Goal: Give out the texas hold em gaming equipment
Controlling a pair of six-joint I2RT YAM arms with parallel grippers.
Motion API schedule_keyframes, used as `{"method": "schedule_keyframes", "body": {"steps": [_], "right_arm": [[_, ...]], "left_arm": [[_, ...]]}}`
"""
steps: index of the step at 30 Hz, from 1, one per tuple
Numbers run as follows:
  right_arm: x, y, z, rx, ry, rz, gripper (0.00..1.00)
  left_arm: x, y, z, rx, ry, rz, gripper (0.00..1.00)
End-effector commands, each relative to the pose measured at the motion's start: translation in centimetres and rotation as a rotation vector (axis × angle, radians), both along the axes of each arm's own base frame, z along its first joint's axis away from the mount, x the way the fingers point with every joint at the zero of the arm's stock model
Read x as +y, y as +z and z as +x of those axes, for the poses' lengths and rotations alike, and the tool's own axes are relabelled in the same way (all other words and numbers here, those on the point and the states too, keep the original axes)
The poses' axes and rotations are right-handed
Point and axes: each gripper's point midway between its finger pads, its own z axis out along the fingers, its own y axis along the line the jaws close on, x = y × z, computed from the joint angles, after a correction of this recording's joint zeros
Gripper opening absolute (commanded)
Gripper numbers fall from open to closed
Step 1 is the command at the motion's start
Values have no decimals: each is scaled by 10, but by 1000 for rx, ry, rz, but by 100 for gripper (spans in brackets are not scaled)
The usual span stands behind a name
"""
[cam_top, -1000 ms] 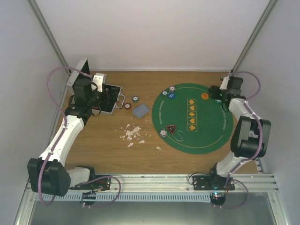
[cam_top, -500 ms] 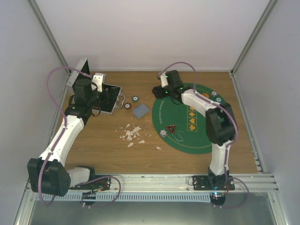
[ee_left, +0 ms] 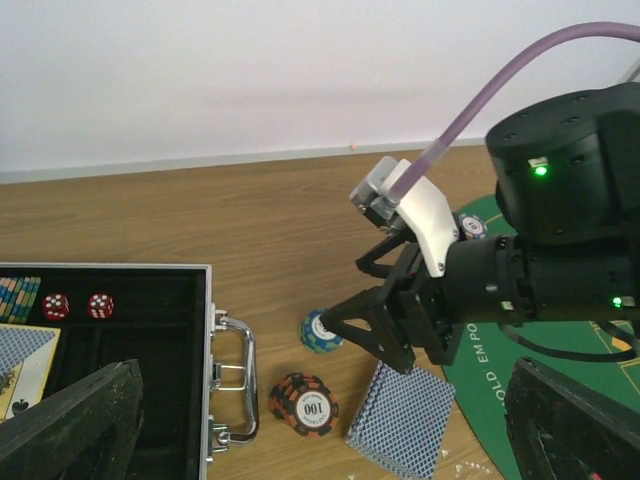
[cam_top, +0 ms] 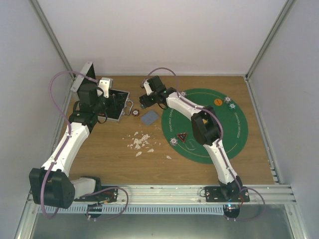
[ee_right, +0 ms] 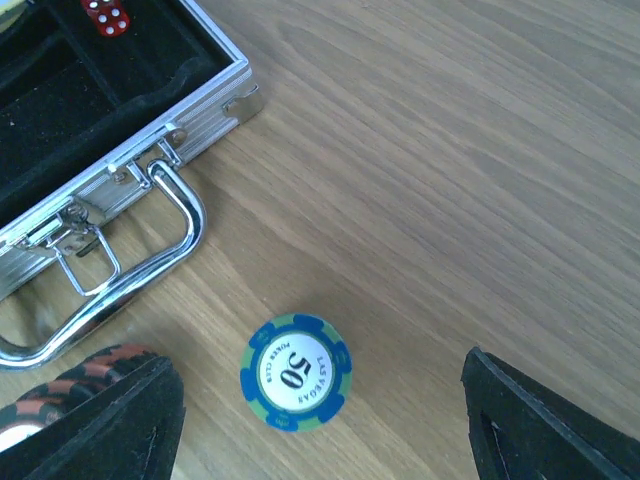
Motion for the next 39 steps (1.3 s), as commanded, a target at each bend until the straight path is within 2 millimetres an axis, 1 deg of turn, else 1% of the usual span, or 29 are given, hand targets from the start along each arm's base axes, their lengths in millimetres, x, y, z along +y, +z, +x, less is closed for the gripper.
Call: {"method": "schedule_keyframes", "body": {"steps": [1,11,16,28,30,35,39], "right_arm": [[4,-25,-3,51,15,-47,76],[16,-44,-11,77,69,-63,75],[16,-52,-10,77,71,-79,75],[20,-76,-9,88,108,-115,70],[20,-80,-10,96,110,-117,69],[17,-94,-14,124,111,-133,61],[13,-103,-20,155,114,-147,59]], "left_arm": [[-6,16,-1,-57,-26,-17,99],[-8,14,0,-49,-37,-29,99],[-9,12,0,-41,-44,-33,99],[-11,10,1,-36,-48,-38,99],[-11,10,1,-34,-49,-39,99],[-11,11,1,-36,-49,-40,99],[-11,10,2,-34,-49,-41,99]]}}
